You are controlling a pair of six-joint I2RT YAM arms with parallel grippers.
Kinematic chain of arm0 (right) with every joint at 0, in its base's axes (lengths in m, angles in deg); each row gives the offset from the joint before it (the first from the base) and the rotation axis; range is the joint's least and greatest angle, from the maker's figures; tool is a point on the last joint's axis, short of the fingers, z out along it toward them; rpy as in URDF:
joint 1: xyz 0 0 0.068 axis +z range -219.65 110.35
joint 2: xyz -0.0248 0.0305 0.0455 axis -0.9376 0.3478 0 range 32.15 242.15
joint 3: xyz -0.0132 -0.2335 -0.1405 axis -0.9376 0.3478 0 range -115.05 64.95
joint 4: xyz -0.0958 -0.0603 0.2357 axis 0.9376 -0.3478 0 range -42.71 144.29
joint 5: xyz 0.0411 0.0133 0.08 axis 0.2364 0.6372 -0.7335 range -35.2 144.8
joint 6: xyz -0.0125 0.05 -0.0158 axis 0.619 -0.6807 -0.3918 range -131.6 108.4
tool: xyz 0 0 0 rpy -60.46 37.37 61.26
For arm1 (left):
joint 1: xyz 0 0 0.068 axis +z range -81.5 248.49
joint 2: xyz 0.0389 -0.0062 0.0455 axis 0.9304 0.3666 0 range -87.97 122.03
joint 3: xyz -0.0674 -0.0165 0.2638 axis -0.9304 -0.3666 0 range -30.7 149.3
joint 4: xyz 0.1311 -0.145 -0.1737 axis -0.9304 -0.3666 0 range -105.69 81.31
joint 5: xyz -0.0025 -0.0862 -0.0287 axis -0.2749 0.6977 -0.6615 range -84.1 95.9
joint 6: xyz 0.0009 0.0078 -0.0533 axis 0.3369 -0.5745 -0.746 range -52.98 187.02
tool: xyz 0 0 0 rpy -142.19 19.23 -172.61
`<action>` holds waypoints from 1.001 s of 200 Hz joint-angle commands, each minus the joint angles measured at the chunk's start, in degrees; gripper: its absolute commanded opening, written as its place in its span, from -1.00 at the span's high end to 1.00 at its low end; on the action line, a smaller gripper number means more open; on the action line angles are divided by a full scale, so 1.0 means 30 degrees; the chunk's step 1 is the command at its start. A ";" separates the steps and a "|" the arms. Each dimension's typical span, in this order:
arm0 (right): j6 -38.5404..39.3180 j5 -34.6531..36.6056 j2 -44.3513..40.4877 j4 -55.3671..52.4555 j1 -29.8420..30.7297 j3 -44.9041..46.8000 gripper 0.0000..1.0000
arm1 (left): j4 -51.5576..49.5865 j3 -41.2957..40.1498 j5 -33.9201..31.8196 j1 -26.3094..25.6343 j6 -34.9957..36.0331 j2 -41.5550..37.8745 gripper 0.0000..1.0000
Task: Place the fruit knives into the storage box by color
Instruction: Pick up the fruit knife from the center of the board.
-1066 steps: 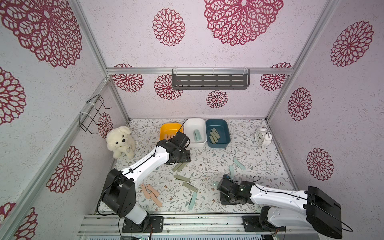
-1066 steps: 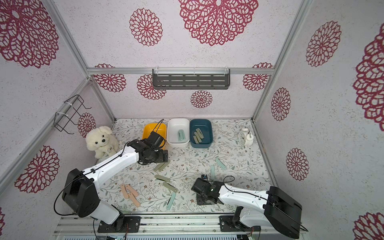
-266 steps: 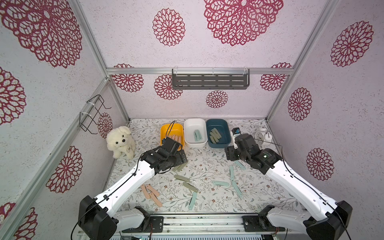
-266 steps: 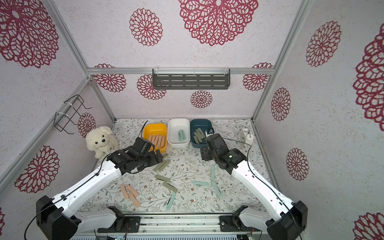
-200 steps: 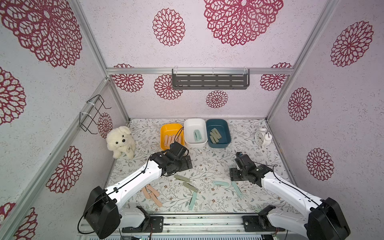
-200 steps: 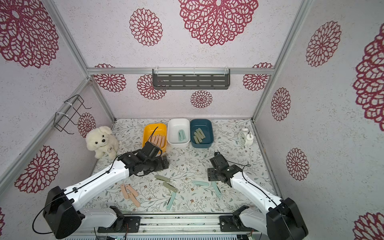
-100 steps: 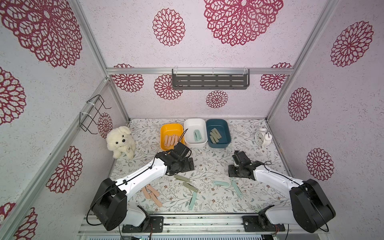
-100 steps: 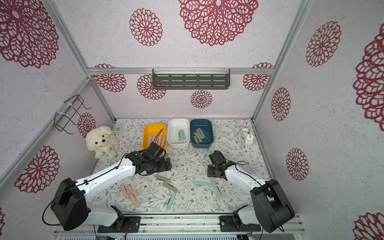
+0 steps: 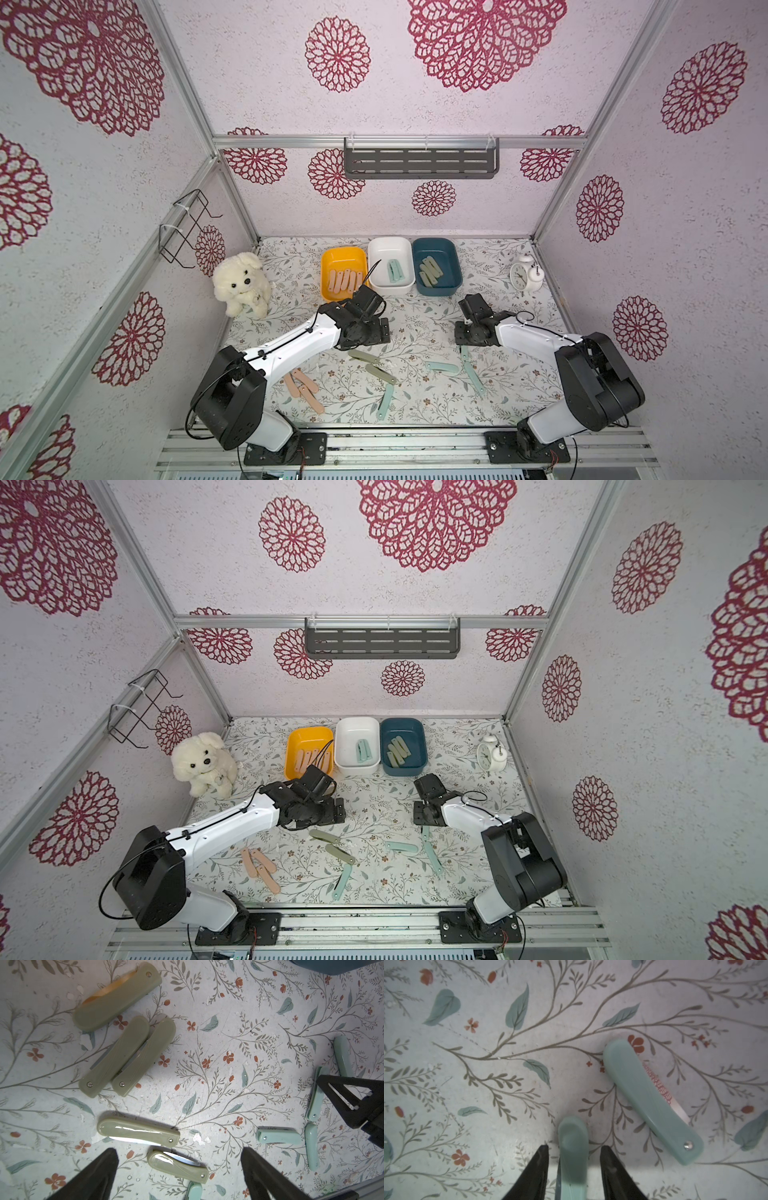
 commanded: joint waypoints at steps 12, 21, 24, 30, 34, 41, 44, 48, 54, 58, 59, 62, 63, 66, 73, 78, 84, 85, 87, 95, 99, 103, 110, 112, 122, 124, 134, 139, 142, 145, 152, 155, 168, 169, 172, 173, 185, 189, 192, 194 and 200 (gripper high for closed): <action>-0.0087 0.0210 0.0500 0.0431 -0.0139 -0.0229 0.18 | 0.0538 0.0057 0.0017 -0.0010 0.0375 0.0029 -0.94; -0.0149 0.0080 0.0619 0.0500 -0.0121 -0.0229 0.24 | 0.0518 0.0071 0.0024 -0.0038 0.0402 0.0044 -0.94; -0.0177 0.0023 0.0633 0.0522 -0.0135 -0.0220 0.26 | 0.0472 0.0071 0.0028 -0.0021 0.0404 0.0047 -0.94; -0.0216 -0.0062 0.0644 0.0563 -0.0126 -0.0195 0.29 | 0.0451 0.0068 -0.0003 0.0008 0.0430 0.0034 -0.94; -0.0252 -0.0105 0.0636 0.0592 -0.0130 -0.0211 0.31 | 0.0439 0.0049 -0.0030 -0.0005 0.0430 0.0029 -0.95; -0.0265 -0.0143 0.0584 0.0621 -0.0122 -0.0210 0.35 | 0.0403 0.0027 -0.0061 0.0023 0.0434 -0.0028 -0.95; -0.0286 -0.0148 0.0566 0.0621 -0.0135 -0.0217 0.36 | 0.0417 0.0014 -0.0085 0.0045 0.0441 -0.0058 -0.95; -0.0277 -0.0150 0.0548 0.0625 -0.0130 -0.0243 0.39 | 0.0387 -0.0017 -0.0090 0.0083 0.0461 -0.0090 -0.94; -0.0269 -0.0115 0.0544 0.0597 -0.0118 -0.0298 0.43 | 0.0385 -0.0022 -0.0090 0.0105 0.0461 -0.0131 -0.94; -0.0228 -0.0093 0.0519 0.0596 -0.0133 -0.0364 0.46 | 0.0416 -0.0044 -0.0087 0.0133 0.0463 -0.0156 -0.94; -0.0219 -0.0075 0.0519 0.0596 -0.0137 -0.0377 0.47 | 0.0409 -0.0045 -0.0075 0.0137 0.0463 -0.0165 -0.94; -0.0196 -0.0015 0.0533 0.0581 -0.0130 -0.0399 0.50 | 0.0414 -0.0046 -0.0054 0.0140 0.0485 -0.0159 -0.94; -0.0189 -0.0021 0.0540 0.0574 -0.0121 -0.0409 0.51 | 0.0408 -0.0046 -0.0044 0.0155 0.0474 -0.0167 -0.94; -0.0167 0.0007 0.0546 0.0545 -0.0128 -0.0440 0.54 | 0.0403 -0.0046 -0.0057 0.0153 0.0490 -0.0148 -0.94; -0.0125 0.0025 0.0616 0.0495 -0.0137 -0.0563 0.59 | 0.0422 -0.0046 -0.0049 0.0211 0.0521 -0.0157 -0.95; -0.0095 0.0061 0.0656 0.0464 -0.0122 -0.0643 0.62 | 0.0404 -0.0048 -0.0020 0.0244 0.0521 -0.0146 -0.95; -0.0038 0.0061 0.0707 0.0420 -0.0136 -0.0780 0.64 | 0.0403 -0.0018 0.0011 0.0275 0.0520 -0.0167 -0.94; -0.0021 0.0046 0.0715 0.0420 -0.0139 -0.0804 0.64 | 0.0417 -0.0017 0.0018 0.0281 0.0521 -0.0171 -0.94; -0.0002 0.0035 0.0721 0.0398 -0.0119 -0.0860 0.65 | 0.0413 -0.0017 0.0023 0.0285 0.0521 -0.0152 -0.94; 0.0050 0.0031 0.0723 0.0369 -0.0133 -0.1038 0.66 | 0.0432 0.0012 0.0072 0.0339 0.0529 -0.0162 -0.94; 0.0079 -0.0016 0.0716 0.0322 -0.0101 -0.1190 0.67 | 0.0454 0.0013 0.0097 0.0369 0.0522 -0.0170 -0.94; 0.0083 -0.0101 0.0710 0.0262 -0.0095 -0.1320 0.67 | 0.0464 0.0013 0.0113 0.0374 0.0521 -0.0189 -0.94; 0.0083 -0.0227 0.0672 0.0162 -0.0026 -0.1630 0.68 | 0.0505 0.0012 0.0174 0.0445 0.0494 -0.0176 -0.94; 0.0083 -0.0275 0.0666 0.0136 0.0004 -0.1725 0.68 | 0.0494 0.0013 0.0179 0.0458 0.0493 -0.0175 -0.94; 0.0032 -0.0371 0.0593 0.0054 0.0293 -0.2194 0.68 | 0.0527 0.0013 0.0229 0.0575 0.0503 -0.0227 -0.95; 0.0012 -0.0377 0.0624 0.0043 0.0370 -0.2335 0.69 | 0.0558 0.0013 0.0237 0.0601 0.0495 -0.0232 -0.95; -0.0077 -0.0411 0.0747 -0.0097 0.0730 -0.2997 0.68 | 0.0620 -0.0024 0.0291 0.0782 0.0488 -0.0237 -0.94; -0.0134 -0.0408 0.0875 -0.0161 0.0938 -0.3416 0.68 | 0.0634 -0.0017 0.0357 0.0892 0.0492 -0.0234 -0.94; -0.0149 -0.0408 0.0951 -0.0191 0.1077 -0.3676 0.68 | 0.0636 -0.0031 0.0374 0.0959 0.0514 -0.0233 -0.94; -0.0155 -0.0430 0.1022 -0.0198 0.1205 -0.3943 0.68 | 0.0637 -0.0008 0.0398 0.1015 0.0521 -0.0233 -0.94; -0.0242 -0.0495 0.1300 -0.0211 0.1544 -0.4625 0.68 | 0.0668 0.0012 0.0474 0.1195 0.0549 -0.0234 -0.94; -0.0265 -0.0496 0.1443 -0.0223 0.1666 -0.4907 0.68 | 0.0677 0.0035 0.0520 0.1279 0.0565 -0.0222 -0.94; -0.0254 -0.0576 0.2217 -0.0199 0.2291 -0.6460 0.68 | 0.0638 0.0143 0.0610 0.1570 0.0636 -0.0241 -0.94; -0.0261 -0.0594 0.2305 -0.0197 0.2335 -0.6560 0.68 | 0.0638 0.0166 0.0625 0.1588 0.0637 -0.0252 -0.94; -0.0213 -0.0644 0.2532 -0.0181 0.2450 -0.6973 0.68 | 0.0615 0.0186 0.0616 0.1643 0.0638 -0.0276 -0.94; -0.0211 -0.0658 0.2624 -0.0173 0.2487 -0.7094 0.68 | 0.0611 0.0202 0.0613 0.1668 0.0653 -0.0269 -0.94; 0.0036 -0.0794 0.3674 -0.0057 0.2833 -0.8742 0.68 | 0.0482 0.0323 0.0666 0.1881 0.0688 -0.0343 -0.94; 0.0157 -0.0831 0.4075 -0.0047 0.2903 -0.9388 0.68 | 0.0418 0.0334 0.0643 0.1923 0.0682 -0.0390 -0.94; 0.0231 -0.0893 0.4339 -0.0063 0.2927 -0.9827 0.69 | 0.0379 0.0360 0.0640 0.1985 0.0695 -0.0396 -0.94; 0.0325 -0.0903 0.4571 -0.0111 0.2955 -1.0183 0.69 | 0.0353 0.0363 0.0640 0.2008 0.0697 -0.0406 -0.94; 0.0515 -0.0932 0.5227 -0.0204 0.3007 -1.1177 0.68 | 0.0294 0.0364 0.0585 0.2124 0.0695 -0.0465 -0.94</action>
